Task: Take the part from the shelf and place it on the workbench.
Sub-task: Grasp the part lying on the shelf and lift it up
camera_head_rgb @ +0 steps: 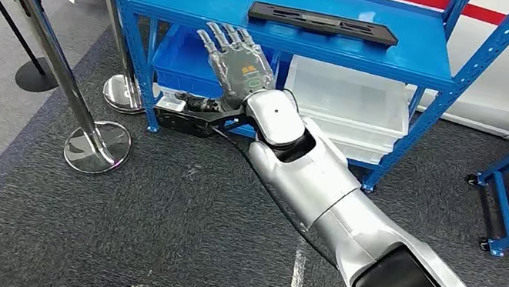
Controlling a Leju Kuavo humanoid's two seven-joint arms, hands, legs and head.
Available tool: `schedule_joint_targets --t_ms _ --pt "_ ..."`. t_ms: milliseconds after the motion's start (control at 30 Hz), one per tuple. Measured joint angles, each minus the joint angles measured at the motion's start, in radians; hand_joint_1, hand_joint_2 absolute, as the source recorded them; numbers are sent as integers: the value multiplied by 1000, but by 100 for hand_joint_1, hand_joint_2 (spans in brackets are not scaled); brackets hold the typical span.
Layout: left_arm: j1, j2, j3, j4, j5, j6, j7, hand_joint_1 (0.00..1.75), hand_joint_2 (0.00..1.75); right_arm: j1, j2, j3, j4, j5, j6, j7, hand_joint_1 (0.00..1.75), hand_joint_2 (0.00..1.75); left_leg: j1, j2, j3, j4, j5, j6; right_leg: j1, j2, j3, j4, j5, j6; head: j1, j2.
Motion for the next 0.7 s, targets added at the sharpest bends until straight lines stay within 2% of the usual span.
schedule_joint_targets --t_ms 100,133,167,233,267,300,333,400,433,467,500,600,633,700 --pt "2 2 0 0 0 0 0 0 0 0 0 15 -5 1 0 0 0 0 -3 1 1 -1 -4 -10 -9 -1 11 -23 10 5 0 0" --pt "2 3 0 0 0 0 1 0 0 -2 0 21 -8 1 0 0 0 0 -3 2 -7 17 -18 -16 -15 -2 17 -33 15 8 -1 0" --pt "2 4 0 0 0 0 1 0 0 -4 0 27 -10 2 0 0 0 0 -3 3 -24 56 -42 -22 -20 -3 22 -41 19 11 -3 0" --pt "2 4 0 0 0 -1 1 0 0 -6 0 36 -13 7 -2 0 0 0 4 4 -82 181 -101 -34 -22 -4 23 -43 20 12 -5 0" --pt "2 5 0 0 0 -2 1 0 0 -4 0 41 -13 12 -3 0 0 0 8 5 -108 235 -117 -39 -23 -4 22 -41 18 12 -5 0" --pt "3 6 0 0 0 -3 0 0 0 -2 0 46 -13 19 -6 -1 0 0 11 5 -120 258 -115 -44 -25 -4 22 -38 16 14 -5 0" --pt "4 7 0 0 0 -4 -1 0 0 -1 0 51 -14 26 -10 -2 0 0 15 5 -113 241 -94 -49 -27 -3 21 -34 14 17 -5 0" --pt "5 8 0 0 0 -6 -8 0 0 1 0 60 -18 41 -17 -5 0 0 21 6 -54 119 -30 -58 -33 -1 20 -20 4 28 -5 0" --pt "4 8 0 0 0 -5 -13 0 0 0 0 62 -21 47 -20 -6 0 0 21 5 -23 60 -12 -59 -33 0 18 -11 -2 35 -7 0" --pt "3 8 0 0 0 -4 -18 0 0 -1 0 64 -23 52 -21 -6 0 0 21 5 -4 23 -4 -54 -32 0 14 -4 -6 42 -9 0" --pt "1 8 0 0 -1 -3 -23 0 0 -3 0 66 -25 57 -18 -7 0 0 19 3 2 10 -9 -47 -30 1 10 1 -9 47 -10 0" --pt "2 8 -1 1 -3 -2 -30 0 0 -4 0 70 -26 62 6 -7 0 0 18 2 -1 11 -9 -22 -29 1 5 9 -13 57 -9 0" --pt "3 8 -1 1 -4 -2 -30 0 0 -5 -1 70 -27 62 11 -7 0 0 19 2 0 10 -8 -17 -29 1 -1 21 -23 61 -8 0" --pt "3 8 -1 1 -4 -2 -31 0 0 -8 -2 70 -27 62 16 -7 0 0 19 3 1 9 -8 -8 -32 1 -42 109 -72 69 -6 0"
